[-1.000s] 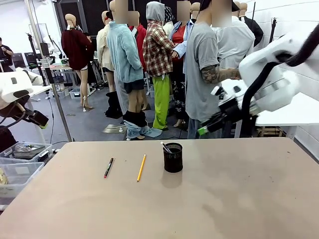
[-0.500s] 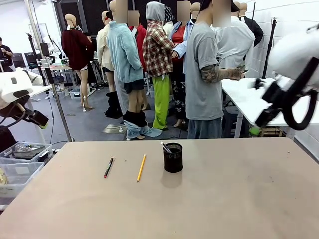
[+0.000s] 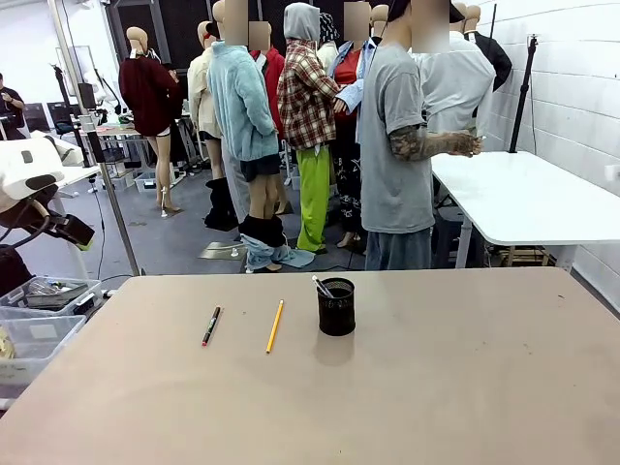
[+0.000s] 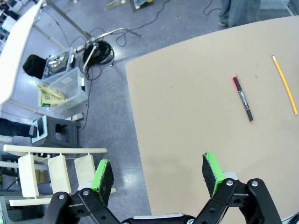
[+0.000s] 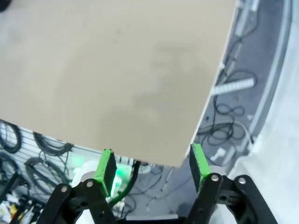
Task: Place the pens into the pen holder.
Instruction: Pick up a writing instrument from the table and place it into the Pen holder.
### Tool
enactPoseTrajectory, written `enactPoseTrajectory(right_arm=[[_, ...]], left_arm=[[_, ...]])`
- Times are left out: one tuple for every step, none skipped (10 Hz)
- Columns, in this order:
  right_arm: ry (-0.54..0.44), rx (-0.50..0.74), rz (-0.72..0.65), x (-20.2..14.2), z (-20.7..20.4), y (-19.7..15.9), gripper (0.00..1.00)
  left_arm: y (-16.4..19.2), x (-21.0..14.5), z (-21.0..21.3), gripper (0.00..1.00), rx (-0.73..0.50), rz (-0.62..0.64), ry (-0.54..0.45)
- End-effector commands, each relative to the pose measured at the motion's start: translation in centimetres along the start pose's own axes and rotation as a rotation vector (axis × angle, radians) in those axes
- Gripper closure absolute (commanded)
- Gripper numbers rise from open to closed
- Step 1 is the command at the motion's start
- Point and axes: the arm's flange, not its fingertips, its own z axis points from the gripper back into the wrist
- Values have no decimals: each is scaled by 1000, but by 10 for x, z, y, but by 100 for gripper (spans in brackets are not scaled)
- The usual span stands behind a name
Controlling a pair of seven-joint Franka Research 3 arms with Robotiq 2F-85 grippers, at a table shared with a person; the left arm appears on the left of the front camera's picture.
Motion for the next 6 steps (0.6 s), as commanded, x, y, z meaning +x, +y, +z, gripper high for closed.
enactPoseTrajectory(right_arm=[[15,-33,-79,-18,-4,10,21],[-35,-8,-69,-17,-5,10,21],[5,-14,-41,-15,4,-1,21],[5,-14,-41,-15,4,-1,21],[5,-14,-41,-15,4,-1,21],[5,-14,-41,-15,4,-1,21]], left_arm=[[-1,0,-1,0,11,0,-7],[-1,0,-1,0,11,0,-7],[-1,0,-1,0,11,0,-7],[-1,0,-1,0,11,0,-7],[-1,0,-1,0,11,0,-7],[-1,0,-1,0,11,0,-7]])
